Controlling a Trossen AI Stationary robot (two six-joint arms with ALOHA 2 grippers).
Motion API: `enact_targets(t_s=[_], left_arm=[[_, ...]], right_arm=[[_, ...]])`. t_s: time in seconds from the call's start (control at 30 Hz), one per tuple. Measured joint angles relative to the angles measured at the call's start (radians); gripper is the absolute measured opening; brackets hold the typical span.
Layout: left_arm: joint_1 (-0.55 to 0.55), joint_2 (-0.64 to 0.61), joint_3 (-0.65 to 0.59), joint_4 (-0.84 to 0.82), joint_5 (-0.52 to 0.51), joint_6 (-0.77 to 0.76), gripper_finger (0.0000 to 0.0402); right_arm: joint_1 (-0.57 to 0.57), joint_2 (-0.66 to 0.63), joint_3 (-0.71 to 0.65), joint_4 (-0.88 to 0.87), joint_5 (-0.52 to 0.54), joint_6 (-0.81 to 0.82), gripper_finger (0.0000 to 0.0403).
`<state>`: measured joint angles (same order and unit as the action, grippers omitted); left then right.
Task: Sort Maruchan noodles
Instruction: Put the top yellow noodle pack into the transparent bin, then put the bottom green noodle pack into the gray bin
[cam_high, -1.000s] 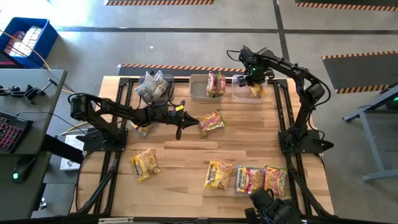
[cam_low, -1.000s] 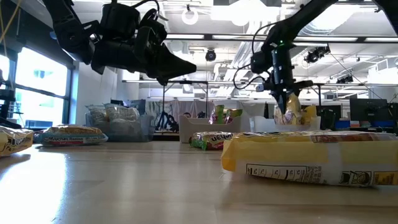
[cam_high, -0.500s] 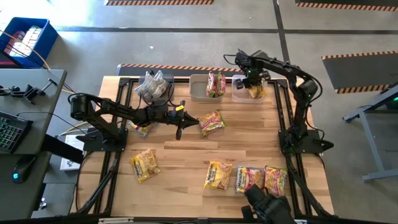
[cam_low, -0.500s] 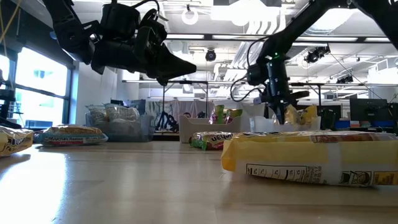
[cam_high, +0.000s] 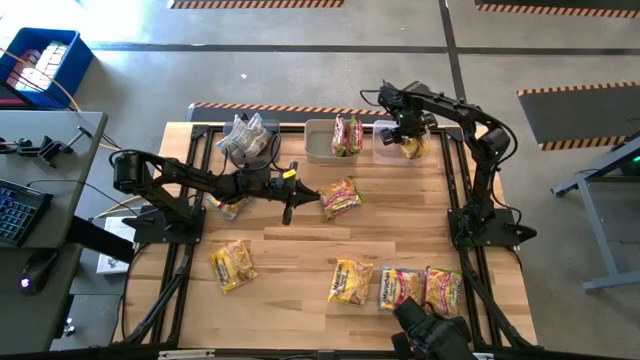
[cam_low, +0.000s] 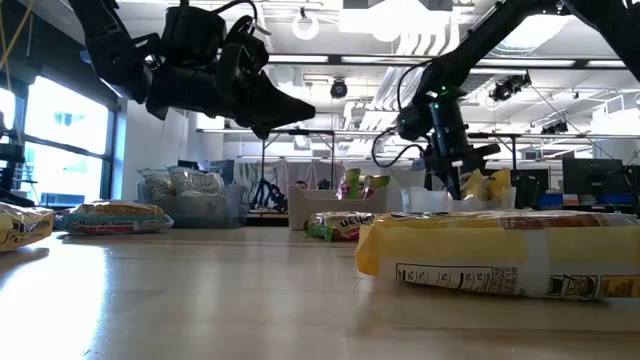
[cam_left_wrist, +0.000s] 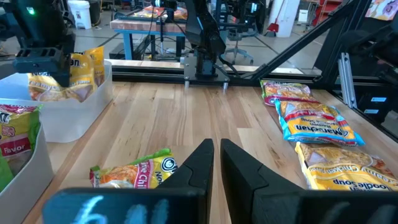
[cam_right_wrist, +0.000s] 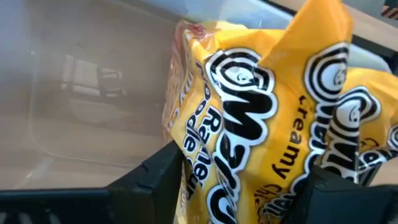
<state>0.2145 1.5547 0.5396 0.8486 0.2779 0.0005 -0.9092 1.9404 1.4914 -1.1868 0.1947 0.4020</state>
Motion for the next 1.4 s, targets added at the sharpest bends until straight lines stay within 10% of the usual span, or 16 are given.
enact_targets(t_s=[0.73,1.13,1.4], left_arm=[[0.000,0.000,0.000,-0.014,0.000,0.019,0.0019],[0.000,0.000,0.000,-0.013,-0.001,0.029,0.0019],[0.000,0.000,0.000,-0.013,-0.001,0.029,0.0019]], right_arm=[[0.030,-0.282,-0.002,-0.081,0.060,-0.109,0.0181],[0.394,-0.806,-0.644,0.514,0.066,0.027,0.0015],[0.853,-1.034,-0.798,0.355,0.092,0.506,0.0004]])
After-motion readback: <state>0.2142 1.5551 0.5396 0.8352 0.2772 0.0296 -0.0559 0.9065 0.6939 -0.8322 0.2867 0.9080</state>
